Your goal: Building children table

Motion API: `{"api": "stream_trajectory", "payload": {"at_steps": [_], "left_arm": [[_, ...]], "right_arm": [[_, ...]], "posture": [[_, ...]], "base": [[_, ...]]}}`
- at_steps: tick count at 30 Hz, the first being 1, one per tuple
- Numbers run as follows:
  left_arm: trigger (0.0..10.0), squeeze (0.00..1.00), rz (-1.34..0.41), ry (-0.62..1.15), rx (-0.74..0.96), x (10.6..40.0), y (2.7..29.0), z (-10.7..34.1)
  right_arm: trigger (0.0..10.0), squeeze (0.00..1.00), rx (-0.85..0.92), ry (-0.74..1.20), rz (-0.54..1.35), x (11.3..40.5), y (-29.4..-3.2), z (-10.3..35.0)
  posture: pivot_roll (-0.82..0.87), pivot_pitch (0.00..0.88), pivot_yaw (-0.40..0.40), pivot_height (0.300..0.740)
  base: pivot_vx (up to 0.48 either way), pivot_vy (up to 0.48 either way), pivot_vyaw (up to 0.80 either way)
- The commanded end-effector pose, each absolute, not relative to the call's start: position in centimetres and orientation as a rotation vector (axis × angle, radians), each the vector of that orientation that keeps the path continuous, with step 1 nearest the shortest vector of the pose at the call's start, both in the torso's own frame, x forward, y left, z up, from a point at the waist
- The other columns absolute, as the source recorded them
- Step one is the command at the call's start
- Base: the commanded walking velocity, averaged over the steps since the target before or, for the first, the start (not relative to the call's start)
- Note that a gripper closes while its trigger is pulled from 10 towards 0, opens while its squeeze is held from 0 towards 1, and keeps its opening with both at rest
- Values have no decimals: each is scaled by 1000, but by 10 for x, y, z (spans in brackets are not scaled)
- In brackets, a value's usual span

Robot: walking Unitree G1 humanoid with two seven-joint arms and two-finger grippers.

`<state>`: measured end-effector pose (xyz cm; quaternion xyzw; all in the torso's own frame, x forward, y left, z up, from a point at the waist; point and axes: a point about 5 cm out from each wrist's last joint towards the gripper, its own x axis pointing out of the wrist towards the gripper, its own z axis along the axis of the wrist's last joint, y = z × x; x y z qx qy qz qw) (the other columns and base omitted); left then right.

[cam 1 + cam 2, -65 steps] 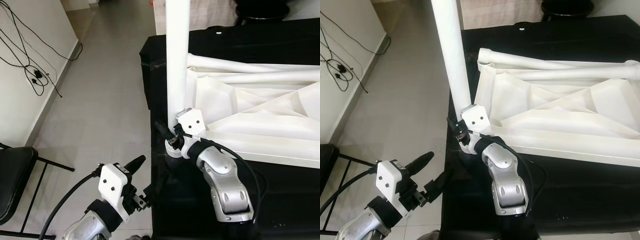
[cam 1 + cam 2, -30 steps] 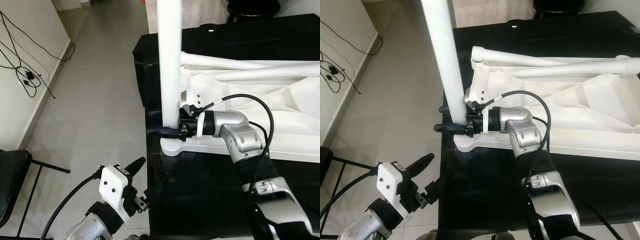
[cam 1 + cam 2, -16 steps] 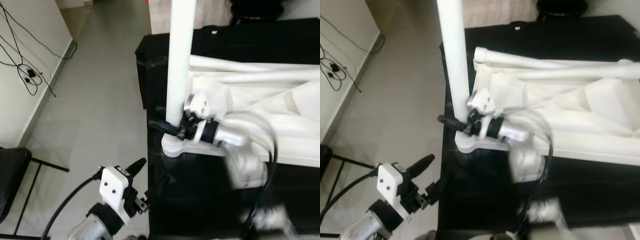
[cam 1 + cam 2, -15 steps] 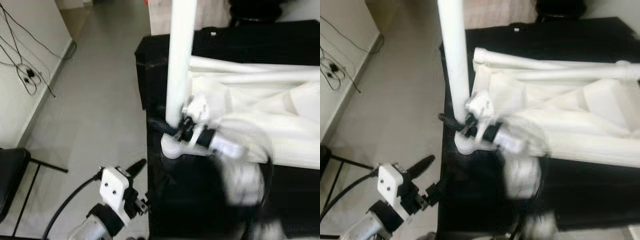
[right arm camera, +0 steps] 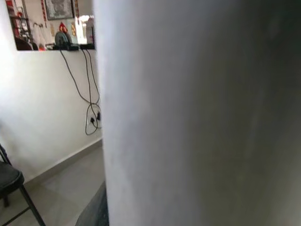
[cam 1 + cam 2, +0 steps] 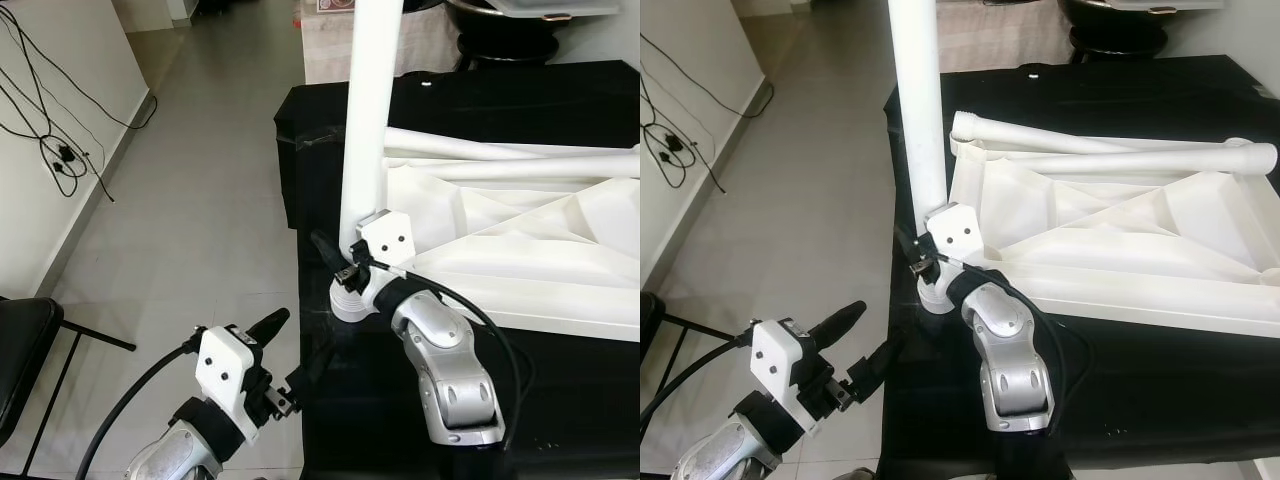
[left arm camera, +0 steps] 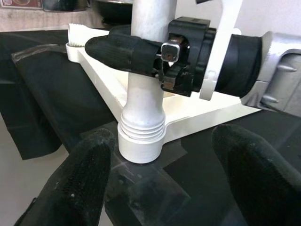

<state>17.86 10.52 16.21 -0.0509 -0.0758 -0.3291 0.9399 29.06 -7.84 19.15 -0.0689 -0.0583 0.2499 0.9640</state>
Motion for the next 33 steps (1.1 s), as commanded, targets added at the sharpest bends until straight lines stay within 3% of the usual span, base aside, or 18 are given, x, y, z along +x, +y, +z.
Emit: {"api": "stream_trajectory", "payload": {"at_steps": [1,3,4,7,8,15,20,21,22,23,24,33], "left_arm": [[10000,0,-664,-141,-100,179,106,158],[10000,0,-665,-141,-101,179,106,158],[10000,0,-666,-142,-102,179,106,158],[10000,0,-666,-142,-102,179,106,158],[10000,0,-666,-144,-103,179,105,158],[10000,0,-663,-146,-107,177,104,159],[10000,0,-664,-144,-109,176,104,160],[10000,0,-664,-144,-110,175,104,160],[10000,0,-664,-143,-111,175,104,160],[10000,0,-664,-143,-111,175,104,160],[10000,0,-664,-142,-111,174,104,160],[10000,0,-663,-139,-118,172,103,162]], "right_arm": [[10000,0,-122,1,560,291,-75,174],[10000,0,-92,-10,626,293,-71,178],[10000,63,-74,-42,693,296,-69,184],[10000,63,-70,-71,732,300,-69,189],[10000,1000,-68,-95,797,306,-72,195],[10000,1000,-127,-145,1105,326,-83,218],[10000,1000,-212,-87,1384,321,-85,221],[10000,906,-210,-56,1421,325,-86,222],[10000,361,-186,-41,1443,329,-85,223],[10000,361,-186,-41,1443,329,-85,223],[10000,0,-169,-45,1468,335,-83,227],[10000,0,-153,-59,1554,348,-73,235]], "posture": [[-23,164,38,740],[-23,165,38,740],[-23,165,38,740],[-20,165,38,740],[-15,166,34,740],[-3,178,32,740],[0,184,33,740],[5,186,34,740],[10,188,38,740],[10,188,38,740],[14,189,39,740],[37,201,39,740]], "base": [[0,0,0],[0,0,0],[0,0,0],[0,0,0],[0,0,0],[0,0,0],[0,0,0],[0,0,0],[0,0,0],[0,0,0],[0,0,0],[0,0,0]]}}
